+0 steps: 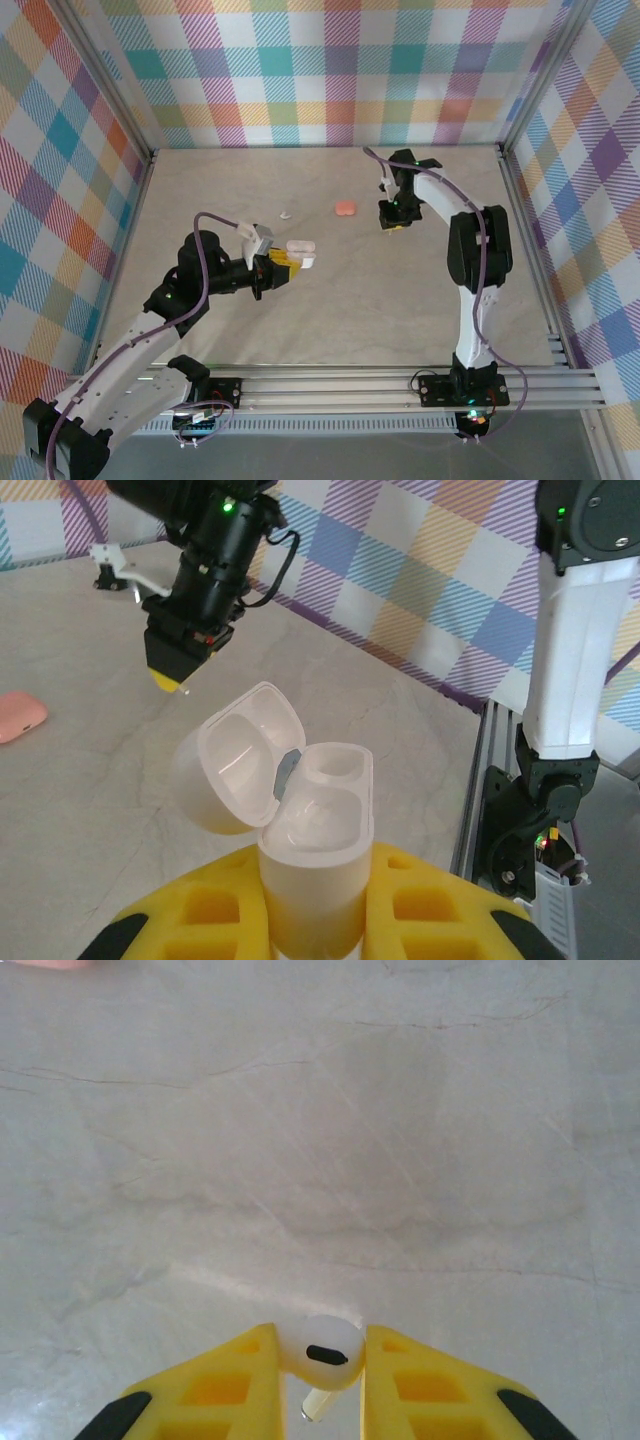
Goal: Insert the wireless bluetooth earbuds into the charging case
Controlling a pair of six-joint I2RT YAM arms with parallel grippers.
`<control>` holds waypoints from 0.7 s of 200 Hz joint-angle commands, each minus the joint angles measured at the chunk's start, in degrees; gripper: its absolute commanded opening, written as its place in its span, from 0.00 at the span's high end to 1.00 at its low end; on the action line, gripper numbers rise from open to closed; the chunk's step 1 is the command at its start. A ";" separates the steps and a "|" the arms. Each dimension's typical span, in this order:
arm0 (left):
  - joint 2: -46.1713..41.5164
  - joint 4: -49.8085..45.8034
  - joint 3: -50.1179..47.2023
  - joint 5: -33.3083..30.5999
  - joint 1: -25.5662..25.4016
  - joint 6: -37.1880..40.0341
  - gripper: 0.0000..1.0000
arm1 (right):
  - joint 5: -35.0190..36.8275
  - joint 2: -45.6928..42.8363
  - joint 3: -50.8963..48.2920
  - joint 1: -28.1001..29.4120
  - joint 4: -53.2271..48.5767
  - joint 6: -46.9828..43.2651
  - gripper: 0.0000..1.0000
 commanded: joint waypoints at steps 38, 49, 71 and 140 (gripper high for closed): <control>-0.40 8.19 -4.39 -2.74 -0.34 -1.01 1.00 | -3.18 -12.07 -6.62 3.25 6.04 2.56 0.79; 0.00 10.24 -4.94 -2.73 -0.34 -1.59 1.00 | -3.20 -15.12 -7.99 4.31 7.87 2.80 0.79; 1.80 11.76 -3.91 -2.10 -0.34 -2.15 1.00 | -2.49 -20.73 -10.24 6.35 10.91 3.04 0.79; 5.81 19.26 -2.36 -2.18 -0.34 -5.57 1.00 | -4.74 -34.73 -15.61 12.47 20.35 4.22 0.82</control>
